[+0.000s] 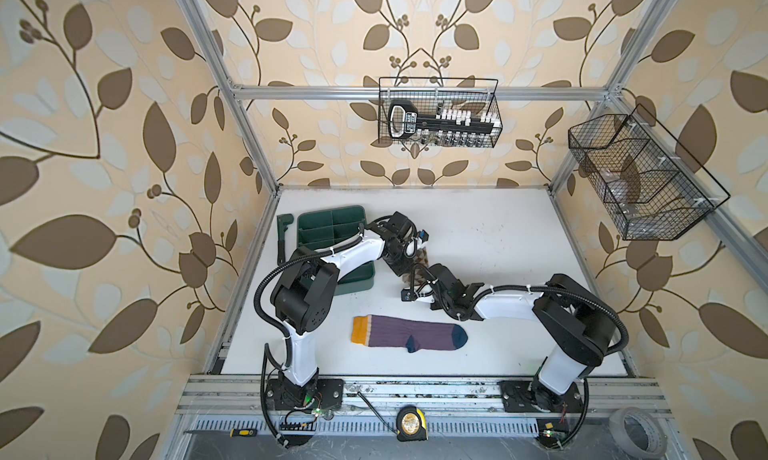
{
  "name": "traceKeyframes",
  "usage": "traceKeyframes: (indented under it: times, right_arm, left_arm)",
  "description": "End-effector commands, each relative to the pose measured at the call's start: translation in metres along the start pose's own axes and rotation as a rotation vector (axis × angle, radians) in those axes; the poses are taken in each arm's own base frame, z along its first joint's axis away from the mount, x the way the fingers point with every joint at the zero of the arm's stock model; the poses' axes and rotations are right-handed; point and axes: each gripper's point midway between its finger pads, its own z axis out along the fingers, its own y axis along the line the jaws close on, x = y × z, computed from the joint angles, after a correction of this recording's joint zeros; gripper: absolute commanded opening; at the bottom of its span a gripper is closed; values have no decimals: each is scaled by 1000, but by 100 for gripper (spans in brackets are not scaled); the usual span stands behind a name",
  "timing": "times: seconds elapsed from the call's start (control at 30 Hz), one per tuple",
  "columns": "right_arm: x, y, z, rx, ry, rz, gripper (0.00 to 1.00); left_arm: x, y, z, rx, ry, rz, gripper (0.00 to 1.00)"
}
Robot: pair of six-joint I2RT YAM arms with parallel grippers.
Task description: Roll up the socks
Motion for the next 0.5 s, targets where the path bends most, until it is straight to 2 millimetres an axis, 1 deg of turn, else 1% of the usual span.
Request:
traceKeyframes:
  times: [0.0, 0.07, 0.1, 0.2, 0.23, 0.33, 0.4, 0.47]
  right_arm:
    - [24, 19, -10, -38, 91, 68, 0]
    - [24, 22, -15, -34, 93, 83, 0]
    - [23, 24, -17, -33, 93, 91, 0]
    - [20, 31, -19, -57, 87, 108, 0]
    - [19, 33, -20, -66, 87, 108, 0]
    - [15, 39, -24, -118, 80, 117, 0]
    - [16, 44, -28, -171, 90, 123, 0]
    - [15, 50, -33, -253, 100, 136, 0]
  left_arm:
    - [-31, 37, -4, -148, -58, -116, 37]
    - [-39, 37, 6, -140, -70, -144, 38]
    - [-44, 35, 13, -125, -74, -147, 38]
    - [-52, 18, 37, -91, -56, -123, 38]
    - [-53, 12, 46, -83, -42, -107, 38]
    - [-53, 0, 66, -69, -17, -95, 39]
    - [-52, -4, 73, -56, -9, -105, 38]
    - [-54, -4, 71, -58, -23, -120, 38]
